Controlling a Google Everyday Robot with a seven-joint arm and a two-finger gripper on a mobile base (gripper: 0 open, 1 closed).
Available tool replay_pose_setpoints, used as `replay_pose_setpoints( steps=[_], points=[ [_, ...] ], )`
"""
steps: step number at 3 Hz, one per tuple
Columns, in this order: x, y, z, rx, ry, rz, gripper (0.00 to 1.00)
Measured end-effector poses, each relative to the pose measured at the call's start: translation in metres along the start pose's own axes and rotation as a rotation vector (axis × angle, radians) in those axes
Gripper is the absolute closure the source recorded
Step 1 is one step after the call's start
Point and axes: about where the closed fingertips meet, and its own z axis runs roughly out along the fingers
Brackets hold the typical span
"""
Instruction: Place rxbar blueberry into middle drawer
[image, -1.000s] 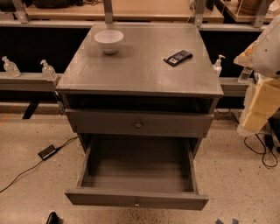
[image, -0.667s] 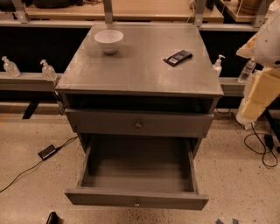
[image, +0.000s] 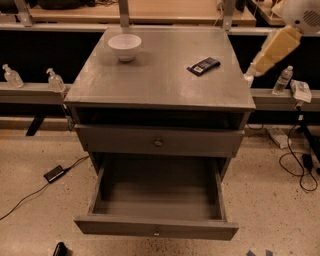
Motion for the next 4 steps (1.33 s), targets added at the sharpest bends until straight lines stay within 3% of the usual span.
replay_pose_setpoints(
  steps=[1,2,3,4],
  points=[
    [-0.035,-0.065,0.032,0.163,-0.158,0.148,0.0],
    [-0.043,-0.075,0.025,0.201,-0.197,0.199,0.0],
    [-0.043,-0.075,0.025,0.201,-0.197,0.199,0.0],
    [-0.052,-0.079,0.038,0.202,-0.257,0.225,0.0]
  ],
)
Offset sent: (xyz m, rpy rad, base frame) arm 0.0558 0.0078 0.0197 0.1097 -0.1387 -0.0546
